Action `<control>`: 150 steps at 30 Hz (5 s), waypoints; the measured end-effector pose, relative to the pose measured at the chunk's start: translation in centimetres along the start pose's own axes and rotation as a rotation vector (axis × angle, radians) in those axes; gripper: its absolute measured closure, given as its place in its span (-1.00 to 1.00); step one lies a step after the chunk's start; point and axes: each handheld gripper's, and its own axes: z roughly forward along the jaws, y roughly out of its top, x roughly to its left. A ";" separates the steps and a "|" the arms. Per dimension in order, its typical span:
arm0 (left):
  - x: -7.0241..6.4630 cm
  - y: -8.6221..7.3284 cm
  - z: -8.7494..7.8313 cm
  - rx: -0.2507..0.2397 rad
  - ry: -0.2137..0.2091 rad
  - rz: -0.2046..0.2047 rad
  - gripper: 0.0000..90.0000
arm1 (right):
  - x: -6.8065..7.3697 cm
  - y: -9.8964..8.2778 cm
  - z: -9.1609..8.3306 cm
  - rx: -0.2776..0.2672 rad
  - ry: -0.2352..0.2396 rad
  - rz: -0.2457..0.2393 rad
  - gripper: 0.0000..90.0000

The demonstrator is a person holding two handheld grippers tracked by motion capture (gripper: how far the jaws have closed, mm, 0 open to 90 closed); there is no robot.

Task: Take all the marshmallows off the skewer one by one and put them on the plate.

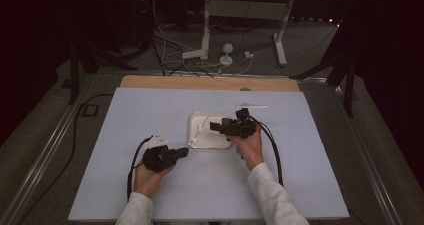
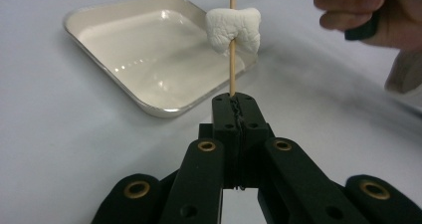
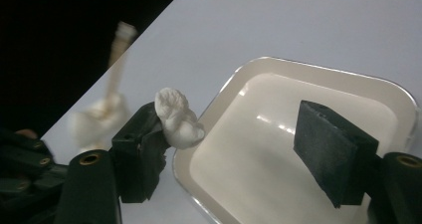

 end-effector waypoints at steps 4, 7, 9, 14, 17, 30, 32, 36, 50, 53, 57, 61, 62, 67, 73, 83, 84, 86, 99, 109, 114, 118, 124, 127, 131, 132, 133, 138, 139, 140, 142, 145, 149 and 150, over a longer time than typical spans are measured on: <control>-0.1 0.0 0.2 0.019 -0.016 0.012 1.00 | 0.4 0.0 -0.1 0.022 -0.019 -0.059 -0.36; -0.2 0.0 0.2 0.026 -0.028 0.022 1.00 | 0.4 0.1 -0.2 0.028 -0.040 -0.080 -0.37; -0.2 0.0 0.3 0.041 -0.038 0.028 1.00 | 0.3 0.1 -0.4 0.024 -0.041 -0.079 -0.38; -0.1 0.0 0.6 0.069 -0.035 0.014 1.00 | 0.3 0.2 -0.7 0.023 -0.025 -0.098 -0.37; 0.1 -0.1 0.6 0.080 -0.031 0.007 1.00 | 0.5 0.1 -0.8 0.026 -0.015 -0.133 -0.38; -0.1 0.1 0.1 0.050 -0.054 0.020 1.00 | 0.0 0.2 -0.7 0.066 -0.051 -0.135 -0.42; -0.2 0.1 0.2 0.062 -0.069 0.028 1.00 | 0.0 0.2 -0.7 0.070 -0.074 -0.141 -0.42; -0.3 0.1 0.6 0.088 -0.087 0.036 1.00 | 0.2 0.3 -0.8 0.060 -0.072 -0.158 -0.44; 0.2 0.0 0.7 0.128 -0.082 0.022 1.00 | 1.2 0.2 -1.2 0.075 -0.041 -0.323 -0.51; 0.1 0.0 0.8 0.123 -0.079 0.023 1.00 | 1.0 0.4 -1.4 0.057 -0.015 -0.284 -0.50; 0.1 0.1 0.8 0.110 -0.069 0.018 1.00 | 0.7 0.3 -1.4 0.045 0.006 -0.219 -0.50; 0.2 0.1 0.6 0.083 -0.056 0.006 1.00 | 0.7 0.3 -1.4 0.034 0.033 -0.190 -0.51; 0.1 0.2 0.6 0.074 -0.051 0.003 1.00 | 0.8 0.3 -1.4 0.032 0.040 -0.183 -0.51; 0.0 0.3 0.3 0.026 -0.026 -0.012 1.00 | 1.4 0.1 -1.4 0.019 0.101 -0.138 -0.50; -0.5 0.6 0.1 -0.038 0.008 -0.012 1.00 | 2.9 -0.4 -1.1 0.016 0.176 -0.113 -0.25; -1.4 0.7 0.4 -0.074 0.004 0.018 1.00 | 3.8 -0.9 0.0 0.007 0.289 -0.033 0.49; -1.5 0.7 0.4 -0.070 0.006 0.022 1.00 | 3.8 -0.9 0.1 0.005 0.294 -0.024 0.58; -1.5 0.7 0.6 -0.072 0.007 0.025 1.00 | 3.7 -1.1 0.2 -0.006 0.299 -0.002 0.66; -1.4 0.5 0.2 -0.103 0.002 0.034 1.00 | 3.9 -0.5 -0.5 -0.060 0.266 -0.001 0.82; -1.4 0.4 0.1 -0.093 0.012 0.050 1.00 | 3.5 0.4 -1.3 -0.103 0.255 0.029 0.83; -1.2 0.0 -0.1 -0.075 0.024 0.061 1.00 | 2.6 1.5 -2.7 -0.153 0.243 0.062 0.83; -1.4 0.0 -0.1 -0.076 0.027 0.067 1.00 | 2.9 2.3 -2.9 -0.131 0.214 0.014 0.83; -0.5 -0.8 -0.2 -0.021 0.086 0.049 1.00 | 2.0 4.4 -5.9 -0.209 0.145 -0.006 0.86; -0.6 -0.5 -0.2 -0.042 0.089 0.035 1.00 | 2.0 4.7 -6.5 -0.152 0.097 -0.058 0.85; -0.6 -0.4 -0.2 -0.050 0.083 0.019 1.00 | 1.6 3.7 -5.1 -0.071 0.045 -0.083 0.84; -0.6 -0.4 -0.2 -0.053 0.083 0.013 1.00 | 1.4 3.3 -4.5 -0.037 0.034 -0.088 0.83; -0.4 -0.4 -0.2 -0.054 0.080 0.008 1.00 | 1.3 2.9 -3.8 -0.006 0.009 -0.097 0.83; -0.3 -0.4 -0.3 -0.061 0.081 -0.003 1.00 | 0.4 1.4 -0.9 0.113 -0.039 -0.093 0.62; -0.3 -0.4 -0.3 -0.062 0.080 -0.004 1.00 | 0.3 1.2 -0.5 0.132 -0.044 -0.097 0.53; -0.3 -0.4 -0.3 -0.061 0.079 -0.004 1.00 | 0.2 1.1 -0.1 0.152 -0.052 -0.098 0.44; -0.2 -0.4 -0.3 -0.063 0.083 -0.010 1.00 | 0.0 0.9 0.4 0.161 -0.064 -0.089 0.23; -0.1 -0.4 -0.3 -0.069 0.084 -0.017 1.00 | -0.1 0.9 0.4 0.143 -0.045 -0.070 0.03; -0.1 -0.3 -0.2 -0.075 0.078 -0.021 1.00 | 0.3 0.9 0.3 0.183 -0.042 -0.124 -0.11; -0.1 -0.3 -0.2 -0.074 0.075 -0.022 1.00 | 0.4 0.9 0.3 0.197 -0.039 -0.149 -0.14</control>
